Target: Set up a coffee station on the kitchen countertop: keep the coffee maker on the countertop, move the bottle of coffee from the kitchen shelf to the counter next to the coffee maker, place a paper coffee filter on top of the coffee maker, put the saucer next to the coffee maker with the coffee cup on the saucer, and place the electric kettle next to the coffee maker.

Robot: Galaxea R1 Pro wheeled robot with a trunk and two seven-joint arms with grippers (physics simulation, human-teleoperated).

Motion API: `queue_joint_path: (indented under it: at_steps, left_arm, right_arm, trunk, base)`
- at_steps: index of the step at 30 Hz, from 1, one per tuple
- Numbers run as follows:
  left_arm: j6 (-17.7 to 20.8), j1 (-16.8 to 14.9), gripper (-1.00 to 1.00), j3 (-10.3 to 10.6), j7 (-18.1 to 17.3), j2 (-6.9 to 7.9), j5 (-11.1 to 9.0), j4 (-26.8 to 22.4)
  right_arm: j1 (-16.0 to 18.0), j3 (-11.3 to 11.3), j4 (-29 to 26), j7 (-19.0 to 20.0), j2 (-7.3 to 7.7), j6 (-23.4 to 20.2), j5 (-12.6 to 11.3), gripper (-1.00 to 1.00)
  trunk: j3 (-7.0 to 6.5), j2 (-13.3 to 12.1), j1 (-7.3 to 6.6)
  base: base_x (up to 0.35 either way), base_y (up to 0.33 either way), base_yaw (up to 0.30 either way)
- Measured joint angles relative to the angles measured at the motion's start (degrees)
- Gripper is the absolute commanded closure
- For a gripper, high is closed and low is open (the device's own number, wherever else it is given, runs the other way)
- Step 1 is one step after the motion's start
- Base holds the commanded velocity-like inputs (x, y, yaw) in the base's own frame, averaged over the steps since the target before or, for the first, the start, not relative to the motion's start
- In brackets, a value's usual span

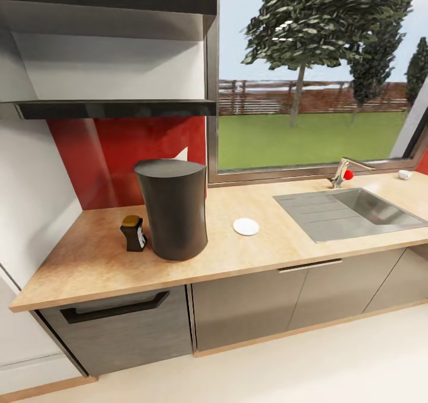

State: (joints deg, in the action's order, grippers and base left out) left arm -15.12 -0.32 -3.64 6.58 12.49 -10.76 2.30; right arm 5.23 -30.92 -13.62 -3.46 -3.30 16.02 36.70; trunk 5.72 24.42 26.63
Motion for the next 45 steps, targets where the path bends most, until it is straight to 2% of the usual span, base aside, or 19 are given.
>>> queue_joint_path:
  at_steps: [5,22,39,41,45]
  left_arm:
    - [0.2,-0.1,-1.00,-0.1,0.5,-1.13,0.0,0.0]
    - [0.3,-0.1,-1.00,-0.1,0.8,-1.62,0.0,-0.2]
    - [0.2,-0.2,-1.00,-0.3,0.8,-1.75,-0.6,-0.3]
    - [0.2,-0.2,-1.00,-0.1,0.8,-3.14,-0.2,-0.3]
    - [0.2,-0.2,-1.00,0.0,0.8,-3.47,-0.3,-0.3]
  right_arm:
    - [0.0,-0.2,-0.2,-0.1,-0.10,0.0,-0.2,-1.00]
    - [0.0,-0.2,0.1,-0.1,-0.10,1.5,-0.2,-1.00]
    - [0.0,-0.2,-0.1,-0.1,-0.10,1.6,-0.2,-1.00]
    - [0.0,-0.2,0.0,-0.2,-0.10,1.6,-0.2,-1.00]
    - [0.0,0.1,0.0,0.0,0.04,1.6,0.2,-1.00]
  trunk:
    - [0.01,0.0,-0.03]
    - [0.00,0.0,0.00]
    - [0.00,0.0,0.00]
    - [0.00,0.0,0.00]
    - [0.00,0.0,0.00]
  base:
    - [0.058,-0.087,0.000]
    - [0.024,-0.279,0.005]
    - [0.000,-0.288,0.245]
    - [0.000,-0.289,0.068]
    - [0.020,-0.302,0.020]
